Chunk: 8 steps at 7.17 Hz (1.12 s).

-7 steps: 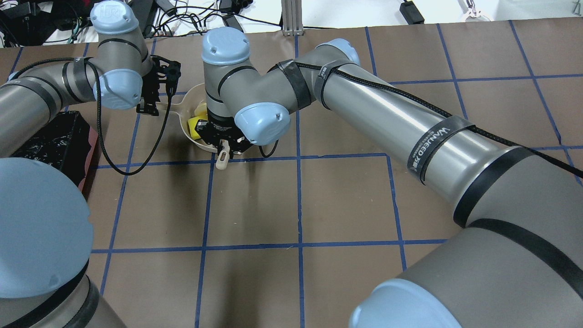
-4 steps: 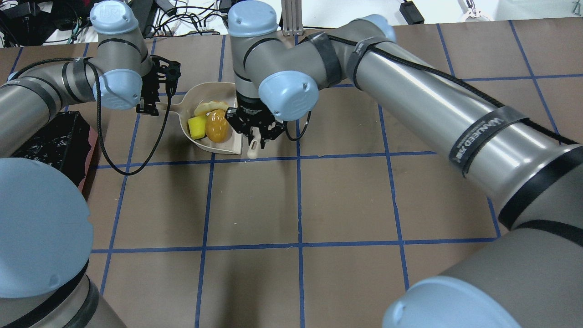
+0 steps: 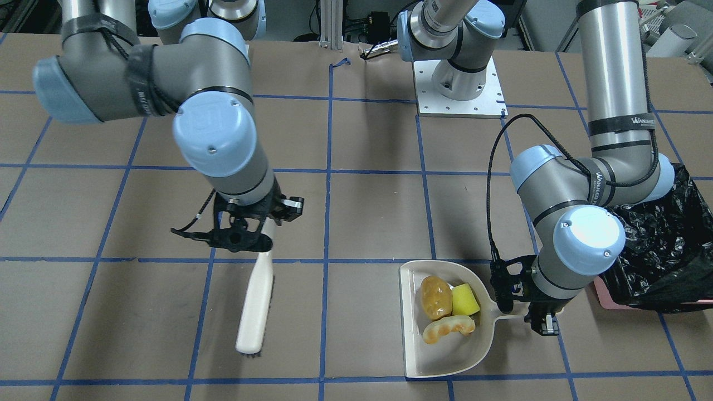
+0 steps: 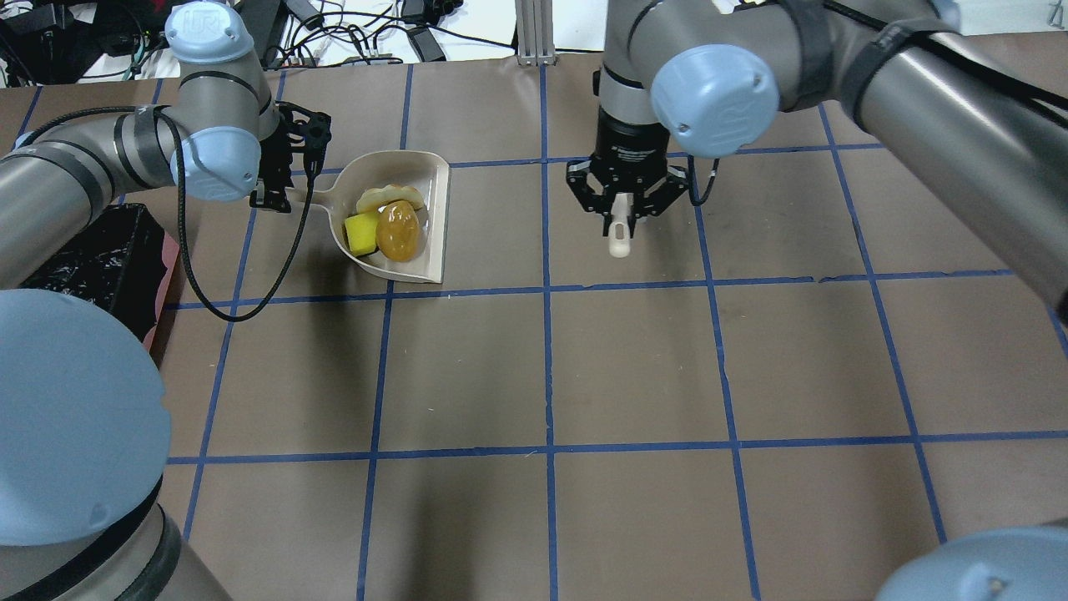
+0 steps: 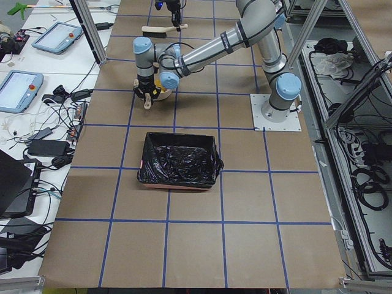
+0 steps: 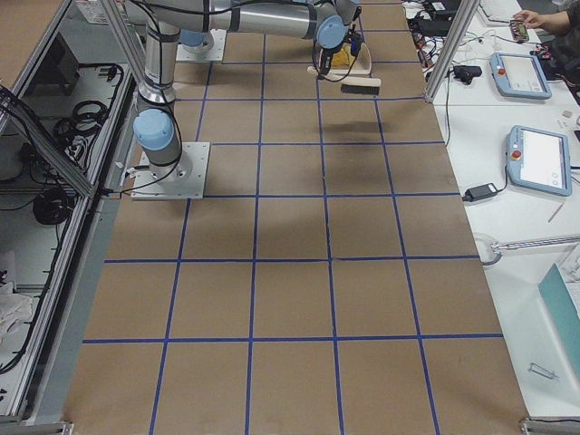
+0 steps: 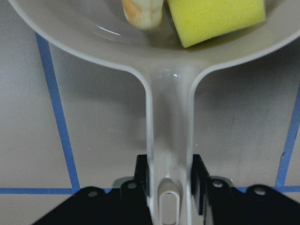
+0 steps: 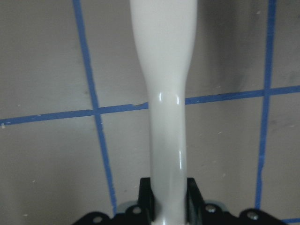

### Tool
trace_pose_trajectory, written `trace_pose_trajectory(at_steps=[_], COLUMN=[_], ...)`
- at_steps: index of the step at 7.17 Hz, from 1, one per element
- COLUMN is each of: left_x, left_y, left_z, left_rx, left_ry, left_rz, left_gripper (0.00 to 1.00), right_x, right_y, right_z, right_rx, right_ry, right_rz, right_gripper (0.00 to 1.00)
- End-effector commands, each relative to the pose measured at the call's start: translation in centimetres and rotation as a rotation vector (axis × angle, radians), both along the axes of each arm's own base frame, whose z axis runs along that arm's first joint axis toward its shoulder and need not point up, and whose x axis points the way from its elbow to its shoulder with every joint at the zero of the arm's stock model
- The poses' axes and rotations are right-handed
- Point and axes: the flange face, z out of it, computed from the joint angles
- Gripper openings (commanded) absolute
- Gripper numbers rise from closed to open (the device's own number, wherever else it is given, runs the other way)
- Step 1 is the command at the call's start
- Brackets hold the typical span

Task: Sweep and dump trash into bin
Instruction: 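Lift the brush away and carry it back with the right gripper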

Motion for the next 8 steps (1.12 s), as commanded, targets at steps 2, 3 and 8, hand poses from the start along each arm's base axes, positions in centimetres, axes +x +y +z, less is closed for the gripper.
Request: trace_pose_trajectory(at_steps=[2, 3, 8], left_x=[0.0, 0.0, 0.0], left_y=[0.0, 0.0, 0.0], left_z=[0.0, 0.0, 0.0], left_rx=[0.000, 0.000, 0.000], left_ry=[0.000, 0.000, 0.000], left_rz=[0.000, 0.000, 0.000], left_gripper=[0.04, 0.04, 0.04], right_x=[-16.3, -21.3, -29.1], right_y=[-1.1, -1.4, -1.8], right_z=[-0.4, -1.6, -8.2], right_rx=[0.012, 0.020, -0.029], right_ry=[0.012, -0.009, 0.051], right_rz=[0.066, 0.072, 0.113], right_gripper=[0.00, 0.00, 0.00])
